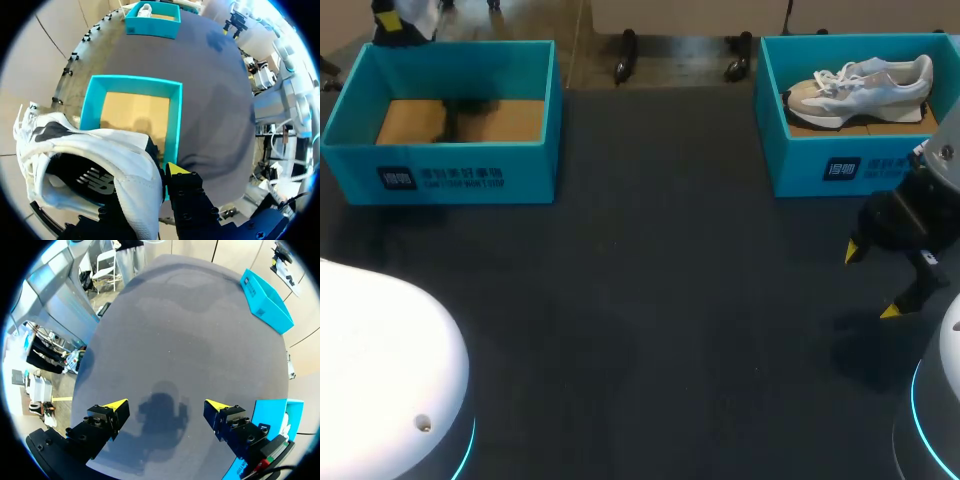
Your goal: Take the shoe out of the shoebox, open the shoe tongue, remove and reinsert the insole, then place the shoe into the shoebox
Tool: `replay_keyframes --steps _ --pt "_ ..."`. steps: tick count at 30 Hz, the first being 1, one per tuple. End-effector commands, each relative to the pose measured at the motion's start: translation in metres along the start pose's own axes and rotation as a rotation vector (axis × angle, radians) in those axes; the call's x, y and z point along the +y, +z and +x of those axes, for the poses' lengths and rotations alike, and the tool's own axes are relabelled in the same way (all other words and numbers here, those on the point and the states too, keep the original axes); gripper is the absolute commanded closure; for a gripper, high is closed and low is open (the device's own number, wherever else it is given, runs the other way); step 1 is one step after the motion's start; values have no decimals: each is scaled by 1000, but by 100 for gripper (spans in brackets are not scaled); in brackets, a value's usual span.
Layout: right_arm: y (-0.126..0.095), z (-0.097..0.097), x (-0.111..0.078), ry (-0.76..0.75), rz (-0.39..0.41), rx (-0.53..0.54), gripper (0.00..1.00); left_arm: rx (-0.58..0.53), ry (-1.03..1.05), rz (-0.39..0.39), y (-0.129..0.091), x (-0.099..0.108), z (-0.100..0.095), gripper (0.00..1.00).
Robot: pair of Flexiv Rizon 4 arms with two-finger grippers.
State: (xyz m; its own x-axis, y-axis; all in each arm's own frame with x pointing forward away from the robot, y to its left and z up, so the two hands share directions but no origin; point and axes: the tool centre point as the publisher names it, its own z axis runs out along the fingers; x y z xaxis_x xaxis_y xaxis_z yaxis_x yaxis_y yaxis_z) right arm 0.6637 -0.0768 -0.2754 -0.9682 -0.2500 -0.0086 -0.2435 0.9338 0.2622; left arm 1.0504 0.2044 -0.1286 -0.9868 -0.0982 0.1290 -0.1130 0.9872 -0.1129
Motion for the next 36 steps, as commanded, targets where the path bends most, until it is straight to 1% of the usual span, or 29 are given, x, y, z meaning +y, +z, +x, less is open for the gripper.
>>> replay_keyframes --steps 1,3,5,7,10,13,28,29,30,32,33,34,36 --pt "1 1 0 0 3 -1 0 39 63 10 0 14 -12 100" --pt "1 1 0 0 3 -1 0 42 143 7 0 18 -10 100" --pt "1 1 0 0 3 -1 0 43 241 -18 1 20 -5 100" --pt "1 1 0 0 3 -1 0 20 360 -75 0 21 1 100" --pt "1 1 0 0 3 -1 0 -23 536 -173 -4 23 15 100" --pt "1 1 0 0 3 -1 0 -26 706 -306 -11 29 29 100" --pt "1 1 0 0 3 -1 0 -26 706 -306 -11 29 29 100" --pt "1 1 0 0 3 -1 0 -28 715 -284 -11 32 22 100" --pt "1 1 0 0 3 -1 0 -28 725 -283 -11 34 17 100" --pt "1 1 0 0 3 -1 0 -37 812 -255 -12 40 8 100" --pt "1 1 0 0 3 -1 0 -31 847 -270 -12 44 1 100" --pt "1 1 0 0 3 -1 0 -21 917 -267 -11 45 -4 100" --pt "1 1 0 0 3 -1 0 -34 972 -252 -9 51 -13 100"
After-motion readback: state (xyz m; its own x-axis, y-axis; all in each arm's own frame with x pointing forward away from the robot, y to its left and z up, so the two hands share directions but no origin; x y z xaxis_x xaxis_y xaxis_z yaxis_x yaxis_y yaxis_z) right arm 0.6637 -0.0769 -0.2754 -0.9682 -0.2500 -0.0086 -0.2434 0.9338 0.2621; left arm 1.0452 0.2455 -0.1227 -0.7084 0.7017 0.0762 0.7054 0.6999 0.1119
